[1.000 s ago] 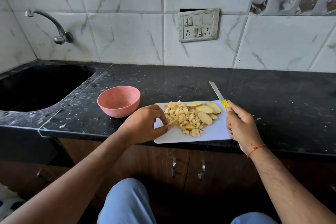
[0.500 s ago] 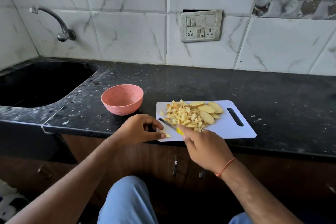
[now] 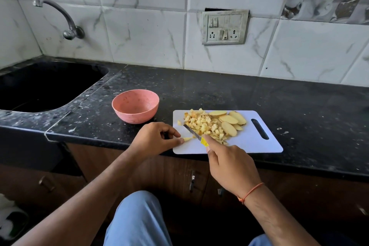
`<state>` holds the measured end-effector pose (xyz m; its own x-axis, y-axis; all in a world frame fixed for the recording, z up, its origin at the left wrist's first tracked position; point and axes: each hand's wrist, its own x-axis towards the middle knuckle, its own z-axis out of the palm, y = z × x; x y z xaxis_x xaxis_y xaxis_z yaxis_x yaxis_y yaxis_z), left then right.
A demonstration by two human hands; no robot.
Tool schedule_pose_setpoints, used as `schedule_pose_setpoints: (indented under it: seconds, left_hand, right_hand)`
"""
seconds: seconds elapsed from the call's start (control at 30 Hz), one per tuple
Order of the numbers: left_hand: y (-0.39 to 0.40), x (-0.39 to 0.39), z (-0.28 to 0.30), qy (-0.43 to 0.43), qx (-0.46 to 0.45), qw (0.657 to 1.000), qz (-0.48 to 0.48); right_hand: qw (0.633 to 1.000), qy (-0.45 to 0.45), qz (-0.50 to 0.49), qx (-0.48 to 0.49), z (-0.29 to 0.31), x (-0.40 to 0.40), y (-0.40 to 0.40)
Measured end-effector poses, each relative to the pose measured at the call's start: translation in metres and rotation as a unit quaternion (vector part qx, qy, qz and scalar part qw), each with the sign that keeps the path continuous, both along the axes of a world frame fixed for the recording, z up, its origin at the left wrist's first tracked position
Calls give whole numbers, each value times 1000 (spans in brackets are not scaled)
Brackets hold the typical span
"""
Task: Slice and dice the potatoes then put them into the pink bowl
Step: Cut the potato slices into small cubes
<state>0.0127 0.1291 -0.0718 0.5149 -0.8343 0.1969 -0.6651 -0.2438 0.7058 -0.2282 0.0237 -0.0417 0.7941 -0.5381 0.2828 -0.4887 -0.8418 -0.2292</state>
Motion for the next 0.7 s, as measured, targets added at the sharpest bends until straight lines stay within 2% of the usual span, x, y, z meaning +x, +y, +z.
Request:
schedule_pose_setpoints:
  seconds: [0.13, 0.27, 0.5, 0.7]
  left_hand:
    - [-4, -1, -2, 13, -2, 1000, 24]
    - [-7, -2, -3, 40, 6, 998, 37]
    - [-7, -8, -2, 36, 5, 999, 40]
    - [-7, -9, -6, 32, -8, 998, 55]
  right_hand:
    - [1000, 7, -4, -20, 3, -1, 13]
    - [997, 56, 7, -46, -1, 1, 24]
    - [993, 113, 2, -27, -4, 1, 39]
    - [996, 91, -4, -8, 0, -27, 39]
